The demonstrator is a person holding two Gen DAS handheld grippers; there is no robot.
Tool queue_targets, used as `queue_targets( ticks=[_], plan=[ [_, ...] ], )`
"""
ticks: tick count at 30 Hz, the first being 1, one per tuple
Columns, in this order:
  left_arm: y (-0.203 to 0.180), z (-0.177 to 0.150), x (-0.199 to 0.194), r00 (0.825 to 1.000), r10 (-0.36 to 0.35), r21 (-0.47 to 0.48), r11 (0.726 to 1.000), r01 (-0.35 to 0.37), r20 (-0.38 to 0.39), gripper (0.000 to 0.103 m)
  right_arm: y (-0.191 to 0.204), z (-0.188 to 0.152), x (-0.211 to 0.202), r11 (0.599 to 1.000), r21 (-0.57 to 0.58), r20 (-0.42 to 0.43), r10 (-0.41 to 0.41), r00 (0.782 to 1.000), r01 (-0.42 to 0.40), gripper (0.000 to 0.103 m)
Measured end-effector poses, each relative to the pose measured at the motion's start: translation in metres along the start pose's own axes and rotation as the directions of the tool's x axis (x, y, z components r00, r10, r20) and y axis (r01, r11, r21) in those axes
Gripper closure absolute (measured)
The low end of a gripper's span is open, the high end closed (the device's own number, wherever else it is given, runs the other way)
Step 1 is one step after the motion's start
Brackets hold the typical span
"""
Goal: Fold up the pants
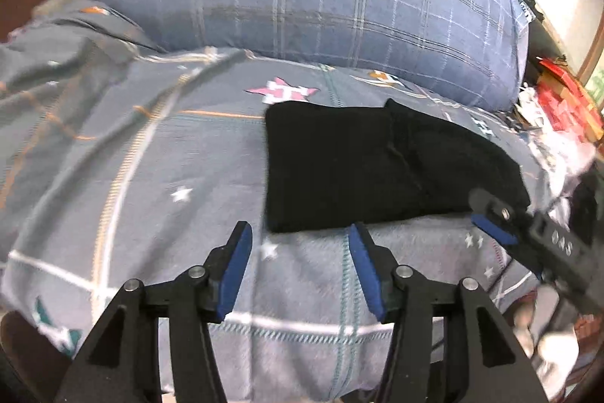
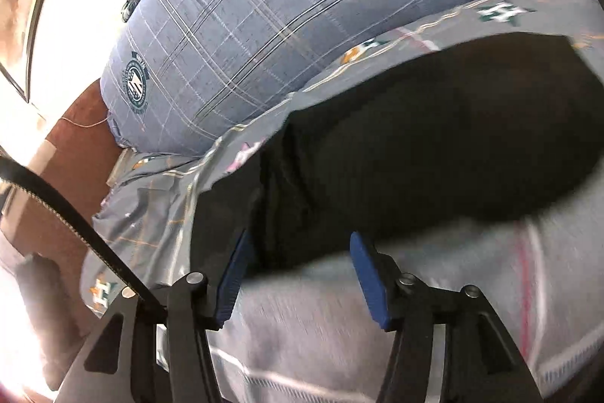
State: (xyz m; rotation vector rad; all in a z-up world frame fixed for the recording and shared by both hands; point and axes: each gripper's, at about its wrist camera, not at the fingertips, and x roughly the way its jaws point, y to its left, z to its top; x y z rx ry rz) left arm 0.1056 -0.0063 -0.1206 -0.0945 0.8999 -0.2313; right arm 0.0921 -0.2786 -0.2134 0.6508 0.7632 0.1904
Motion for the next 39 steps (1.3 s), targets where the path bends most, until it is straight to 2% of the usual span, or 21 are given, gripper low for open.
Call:
queue_targets(
  ticks=[4,8,11,14,17,28,39],
  plan=[
    [-0.006,-0.011,-0.026,0.997,0.055,0.017,0.998,-0.056,0.054,0.050,0.001,-0.036,-0.020,0.997,0.028,0.032,-0.078,0.996,0.078,0.042],
    [-0.018,-0.022,-0.060,0.982,0.113,0.052,0.991,-0.122,0.150,0.031,0.019,-0.060,-0.028,0.994,-0.018,0.018,-0.103,0.994,0.103,0.042],
    [-0.023,-0.027,-0.080,0.972,0.119,0.069,0.988,-0.136,0.205,0.027,0.041,-0.070,-0.033,0.988,-0.096,0.025,-0.116,0.993,0.118,0.040],
    [-0.023,-0.027,-0.089,0.973,0.111,0.071,0.989,-0.128,0.203,0.026,0.062,-0.078,-0.036,0.978,-0.167,0.042,-0.123,0.992,0.128,0.033],
    [-0.021,-0.029,-0.094,0.976,0.101,0.060,0.992,-0.114,0.195,0.026,0.073,-0.083,-0.036,0.972,-0.200,0.042,-0.122,0.992,0.128,0.032],
    [-0.030,-0.039,-0.106,0.967,0.117,0.099,0.985,-0.142,0.225,0.026,0.082,-0.096,-0.046,0.964,-0.227,0.055,-0.126,0.990,0.135,0.029],
    [-0.035,-0.044,-0.094,0.974,0.123,0.121,0.982,-0.148,0.190,0.026,0.076,-0.096,-0.039,0.968,-0.206,0.039,-0.136,0.990,0.141,0.028]
  ],
)
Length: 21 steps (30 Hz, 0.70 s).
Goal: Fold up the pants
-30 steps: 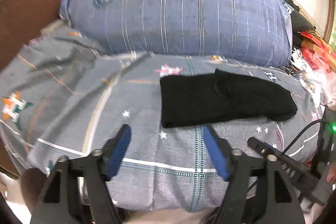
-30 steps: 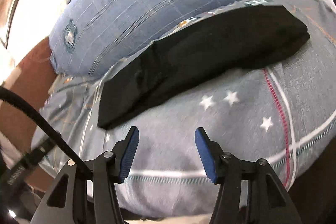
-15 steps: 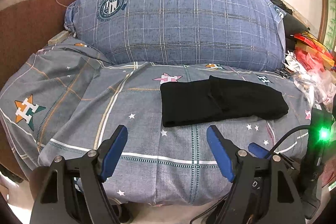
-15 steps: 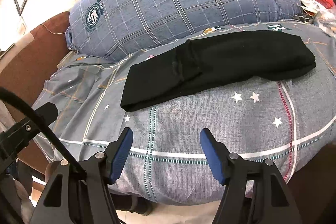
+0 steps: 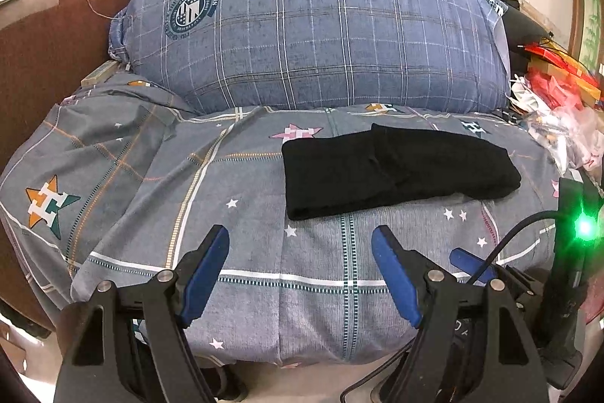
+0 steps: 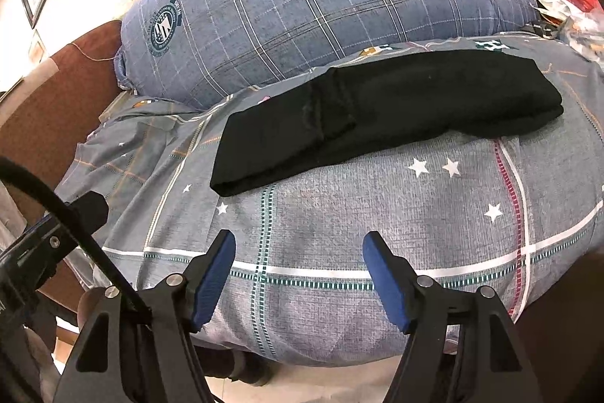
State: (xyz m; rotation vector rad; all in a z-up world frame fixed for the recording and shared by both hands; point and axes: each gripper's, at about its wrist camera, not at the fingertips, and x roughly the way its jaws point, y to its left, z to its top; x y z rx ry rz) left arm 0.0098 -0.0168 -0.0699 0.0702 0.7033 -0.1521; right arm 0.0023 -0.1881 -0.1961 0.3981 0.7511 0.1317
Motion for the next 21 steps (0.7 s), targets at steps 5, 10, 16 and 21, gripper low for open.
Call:
queue_targets(
  ticks=[5,10,16,21],
  plan=[
    [-0.001,-0.003,0.008,1.000,0.000,0.002,1.000,0.000,-0.024,0.026,-0.003,-0.002,0.006,1.000,0.007,-0.015,-0.002,1.000,0.002,0.028],
    [-0.001,-0.005,0.020,0.998,0.003,0.002,1.000,-0.003,-0.057,0.026,-0.008,-0.004,0.015,1.000,0.022,-0.040,-0.003,0.999,0.004,0.027],
    [-0.005,-0.008,0.033,0.996,0.004,0.008,1.000,-0.004,-0.091,0.026,-0.016,-0.007,0.023,0.999,0.040,-0.057,-0.004,0.998,0.006,0.027],
    [-0.009,-0.011,0.044,0.993,0.003,0.020,1.000,0.000,-0.119,0.026,-0.020,-0.007,0.025,0.999,0.039,-0.052,-0.018,0.999,0.020,0.027]
  ],
)
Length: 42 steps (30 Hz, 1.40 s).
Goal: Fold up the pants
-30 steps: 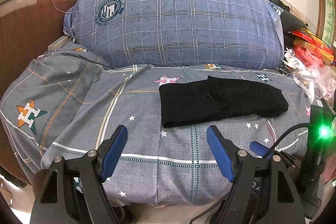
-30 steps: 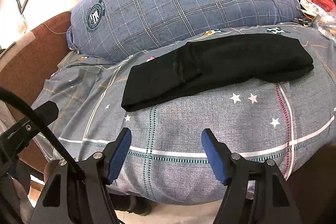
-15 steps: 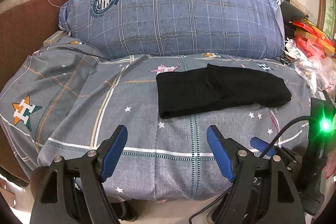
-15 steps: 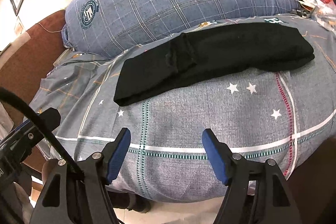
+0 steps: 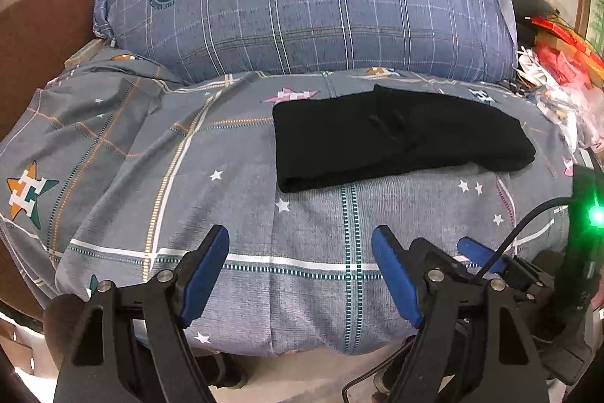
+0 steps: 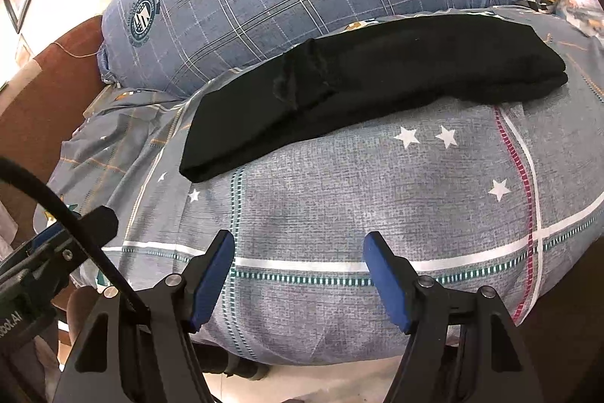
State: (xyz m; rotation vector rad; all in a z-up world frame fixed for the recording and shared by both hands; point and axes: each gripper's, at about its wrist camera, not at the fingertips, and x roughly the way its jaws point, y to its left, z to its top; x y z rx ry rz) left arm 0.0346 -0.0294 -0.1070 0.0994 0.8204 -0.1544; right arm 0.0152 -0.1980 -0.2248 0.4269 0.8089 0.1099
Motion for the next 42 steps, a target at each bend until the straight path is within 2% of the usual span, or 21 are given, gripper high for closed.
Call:
queue_targets(
  ticks=[7,10,15,18,21,24,26,29,31,35,38,42],
  plan=[
    [-0.006,0.012,0.017,0.999,-0.019,0.032,0.999,0.020,-0.031,0.026,-0.017,0.007,-0.002,0.999,0.022,0.028,-0.024,0.999,0.024,0.027],
    [-0.012,0.032,0.023,0.997,-0.067,0.065,0.995,0.069,-0.030,0.026,-0.037,0.016,-0.012,0.997,0.054,0.070,-0.062,0.996,0.058,0.027],
    [-0.045,0.075,0.039,0.979,-0.187,0.185,0.962,0.200,-0.084,0.026,-0.105,0.032,-0.035,0.965,0.229,0.144,-0.160,0.977,0.125,0.024],
    [-0.079,0.102,0.059,0.954,-0.256,0.240,0.927,0.289,-0.158,0.026,-0.144,0.036,-0.043,0.937,0.320,0.150,-0.196,0.969,0.140,0.024],
    [-0.123,0.130,0.092,0.910,-0.319,0.267,0.882,0.387,-0.265,0.026,-0.174,0.042,-0.045,0.916,0.384,0.150,-0.187,0.971,0.117,0.024],
    [-0.158,0.149,0.120,0.882,-0.346,0.287,0.852,0.439,-0.320,0.026,-0.197,0.050,-0.044,0.897,0.432,0.151,-0.179,0.972,0.098,0.024],
    [-0.193,0.161,0.143,0.856,-0.368,0.321,0.813,0.486,-0.363,0.026,-0.211,0.054,-0.043,0.888,0.453,0.156,-0.168,0.973,0.080,0.024],
    [-0.228,0.175,0.167,0.839,-0.381,0.351,0.781,0.517,-0.389,0.026,-0.224,0.062,-0.042,0.888,0.454,0.162,-0.158,0.974,0.069,0.024],
    [-0.251,0.183,0.179,0.835,-0.390,0.370,0.764,0.529,-0.389,0.026,-0.230,0.069,-0.041,0.894,0.443,0.166,-0.162,0.973,0.073,0.024],
    [-0.295,0.194,0.201,0.799,-0.419,0.409,0.699,0.587,-0.431,0.026,-0.233,0.083,-0.034,0.900,0.431,0.174,-0.145,0.974,0.057,0.023],
    [-0.325,0.192,0.220,0.778,-0.401,0.448,0.650,0.614,-0.484,0.026,-0.233,0.091,-0.026,0.907,0.419,0.190,-0.138,0.972,0.047,0.022],
    [-0.361,0.178,0.232,0.793,-0.334,0.541,0.592,0.597,-0.509,0.026,-0.232,0.098,-0.020,0.910,0.415,0.235,-0.128,0.963,0.020,0.022]
  ],
)
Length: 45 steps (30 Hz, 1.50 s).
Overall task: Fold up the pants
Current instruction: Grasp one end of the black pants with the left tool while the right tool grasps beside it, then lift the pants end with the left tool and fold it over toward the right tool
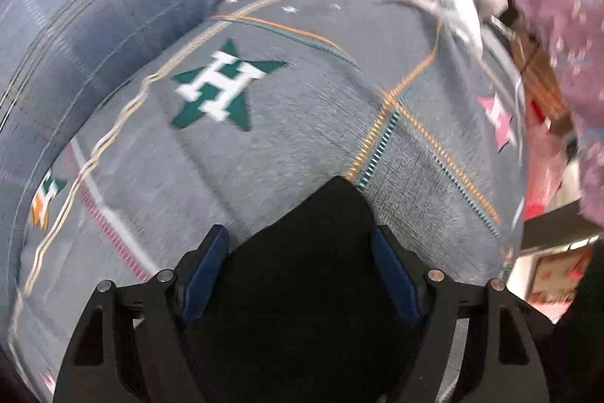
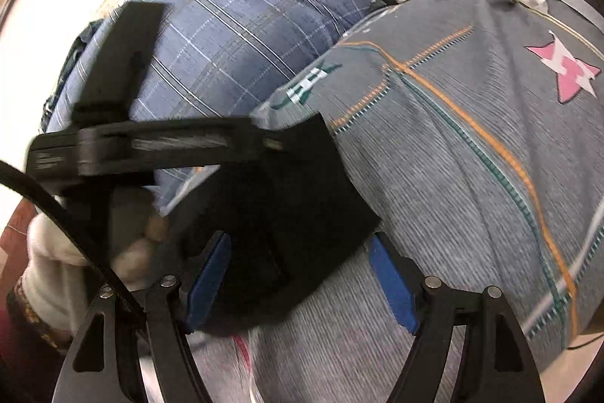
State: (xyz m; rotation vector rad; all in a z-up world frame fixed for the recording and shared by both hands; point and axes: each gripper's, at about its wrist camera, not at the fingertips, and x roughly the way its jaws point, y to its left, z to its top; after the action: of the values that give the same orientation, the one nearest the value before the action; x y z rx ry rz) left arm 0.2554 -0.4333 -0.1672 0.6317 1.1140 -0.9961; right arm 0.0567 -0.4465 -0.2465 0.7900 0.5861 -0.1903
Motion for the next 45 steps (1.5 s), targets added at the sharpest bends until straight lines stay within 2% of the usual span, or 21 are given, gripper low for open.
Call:
queue_targets(
  ticks=[1,2,3,4,5,6,9,13,16,18,21,23,24,26,33,34,38,40,43,44,45],
  plan=[
    [-0.004,0.001,0.004,1.000,0.013,0.018,1.000,-0.013,-0.011,0.027,0.000,0.001,0.002,1.000,0.006,0.009,0.011,1.000,-0.011,0.023],
    [-0.010,0.001,0.003,0.999,0.034,0.039,0.999,-0.034,0.002,0.041,0.001,0.001,0.003,1.000,0.011,0.016,0.020,1.000,-0.020,0.028],
    [-0.015,0.000,-0.003,1.000,0.027,0.046,0.999,-0.028,0.013,0.057,0.002,0.003,0.004,1.000,0.012,0.014,0.026,1.000,-0.026,0.040],
    [-0.016,-0.002,-0.007,0.999,0.029,0.047,0.998,-0.030,0.019,0.065,0.004,0.004,0.005,1.000,0.004,0.011,0.023,1.000,-0.023,0.049],
    [-0.013,-0.004,-0.015,0.999,0.025,0.044,0.999,-0.027,0.034,0.078,0.007,0.006,0.003,0.999,-0.014,0.007,0.034,0.999,-0.034,0.066],
    [-0.009,-0.006,-0.021,0.999,0.007,0.028,1.000,-0.008,0.046,0.084,0.010,0.008,0.002,0.999,-0.025,0.005,0.040,0.999,-0.040,0.071],
    [0.012,-0.018,-0.056,0.991,-0.045,-0.075,0.996,0.055,0.127,0.086,0.027,0.013,-0.006,0.996,-0.074,0.007,0.056,0.998,-0.055,0.077],
    [0.035,-0.048,-0.104,0.969,-0.078,-0.165,0.979,0.118,0.233,0.086,0.065,0.015,-0.019,0.983,-0.157,0.015,0.101,0.995,-0.097,0.079],
    [0.057,-0.081,-0.145,0.941,-0.106,-0.235,0.954,0.187,0.322,0.087,0.108,0.011,-0.032,0.959,-0.254,0.017,0.136,0.991,-0.127,0.080],
    [0.077,-0.112,-0.170,0.918,-0.114,-0.284,0.930,0.233,0.380,0.087,0.134,0.005,-0.036,0.941,-0.298,-0.007,0.169,0.986,-0.164,0.085],
    [0.115,-0.169,-0.205,0.880,-0.102,-0.378,0.876,0.301,0.463,0.092,0.175,-0.005,-0.034,0.907,-0.358,-0.059,0.213,0.975,-0.220,0.087],
    [0.134,-0.202,-0.214,0.865,-0.082,-0.428,0.843,0.325,0.496,0.092,0.201,-0.017,-0.029,0.882,-0.395,-0.103,0.235,0.966,-0.257,0.088],
    [0.146,-0.224,-0.217,0.856,-0.069,-0.461,0.819,0.342,0.513,0.092,0.214,-0.025,-0.025,0.868,-0.416,-0.129,0.241,0.962,-0.273,0.089],
    [0.168,-0.259,-0.216,0.836,-0.067,-0.511,0.764,0.394,0.544,0.093,0.240,-0.043,-0.014,0.839,-0.455,-0.176,0.243,0.954,-0.298,0.089],
    [0.210,-0.359,-0.205,0.772,-0.037,-0.596,0.611,0.520,0.635,0.096,0.313,-0.126,0.034,0.734,-0.563,-0.357,0.199,0.913,-0.380,0.090],
    [0.218,-0.375,-0.200,0.768,-0.031,-0.614,0.581,0.535,0.639,0.096,0.318,-0.137,0.040,0.726,-0.570,-0.375,0.188,0.908,-0.386,0.090],
    [0.235,-0.407,-0.173,0.797,-0.013,-0.686,0.501,0.527,0.603,0.096,0.327,-0.167,0.077,0.710,-0.582,-0.447,0.128,0.886,-0.396,0.090],
    [0.239,-0.422,-0.169,0.791,-0.009,-0.693,0.476,0.541,0.612,0.096,0.325,-0.178,0.092,0.716,-0.573,-0.470,0.111,0.876,-0.399,0.089],
    [0.240,-0.435,-0.172,0.776,0.011,-0.694,0.456,0.557,0.631,0.096,0.327,-0.183,0.095,0.709,-0.572,-0.476,0.122,0.871,-0.412,0.088],
    [0.240,-0.438,-0.174,0.775,0.019,-0.698,0.450,0.557,0.631,0.093,0.328,-0.184,0.094,0.700,-0.569,-0.487,0.136,0.863,-0.432,0.084],
    [0.240,-0.442,-0.177,0.776,0.032,-0.705,0.440,0.555,0.630,0.086,0.328,-0.184,0.093,0.695,-0.559,-0.501,0.152,0.852,-0.453,0.082]
  ],
)
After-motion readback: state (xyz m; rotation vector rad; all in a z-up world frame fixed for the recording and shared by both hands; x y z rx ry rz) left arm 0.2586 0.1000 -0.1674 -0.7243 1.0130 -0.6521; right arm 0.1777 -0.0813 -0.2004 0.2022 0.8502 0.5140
